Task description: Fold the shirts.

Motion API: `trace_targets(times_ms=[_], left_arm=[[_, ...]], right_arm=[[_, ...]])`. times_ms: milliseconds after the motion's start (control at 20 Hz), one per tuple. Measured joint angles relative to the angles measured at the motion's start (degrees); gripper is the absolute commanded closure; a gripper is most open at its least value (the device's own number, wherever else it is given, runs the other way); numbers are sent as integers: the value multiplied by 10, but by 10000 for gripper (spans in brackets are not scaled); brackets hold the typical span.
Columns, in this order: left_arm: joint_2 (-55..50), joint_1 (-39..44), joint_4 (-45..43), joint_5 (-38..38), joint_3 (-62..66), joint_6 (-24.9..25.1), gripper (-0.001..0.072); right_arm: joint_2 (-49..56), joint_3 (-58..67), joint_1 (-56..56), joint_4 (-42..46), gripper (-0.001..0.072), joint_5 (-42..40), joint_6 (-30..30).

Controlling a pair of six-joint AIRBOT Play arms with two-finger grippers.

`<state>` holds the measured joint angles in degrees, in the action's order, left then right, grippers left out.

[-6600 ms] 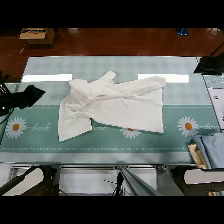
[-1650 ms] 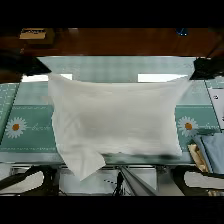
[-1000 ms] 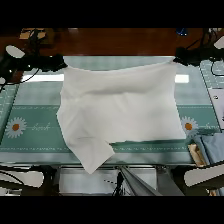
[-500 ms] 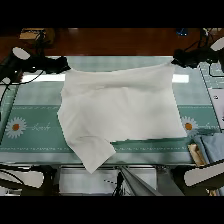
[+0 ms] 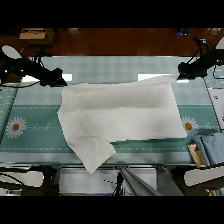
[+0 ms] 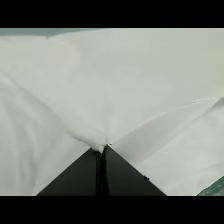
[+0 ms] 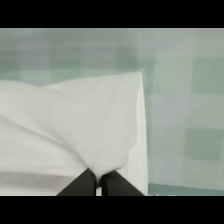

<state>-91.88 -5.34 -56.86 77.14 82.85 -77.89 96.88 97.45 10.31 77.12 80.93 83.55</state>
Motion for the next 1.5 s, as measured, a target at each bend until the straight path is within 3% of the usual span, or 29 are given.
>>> trace_targets(times_ms=[100,150,200,250,450,650,950,1050,1250,1500], left_arm=[[-6,5,-8,11,-5,-9,684],[-9,7,-11,14,-8,-14,605],[-13,10,-14,17,-10,-17,420],[-15,10,-16,23,-11,-21,275],[2,-10,-35,52,-10,-23,279],[84,-58,-71,85,-58,-16,279],[281,-88,-78,83,-319,2,235],[344,-90,-72,82,-403,5,119],[419,-92,-42,77,-522,8,111],[440,-87,-2,52,-601,7,112]], right_arm=[[2,0,-1,11,689,23,2],[4,0,-2,14,630,33,5],[6,0,-2,18,456,41,7],[7,0,-2,18,351,46,6],[-8,0,19,36,328,81,-30],[-64,-25,92,1,329,113,-43],[-186,-192,203,-93,328,87,-66],[-210,-231,218,-111,328,73,-73],[-232,-266,230,-145,329,55,-87],[-238,-276,234,-161,329,46,-98]])
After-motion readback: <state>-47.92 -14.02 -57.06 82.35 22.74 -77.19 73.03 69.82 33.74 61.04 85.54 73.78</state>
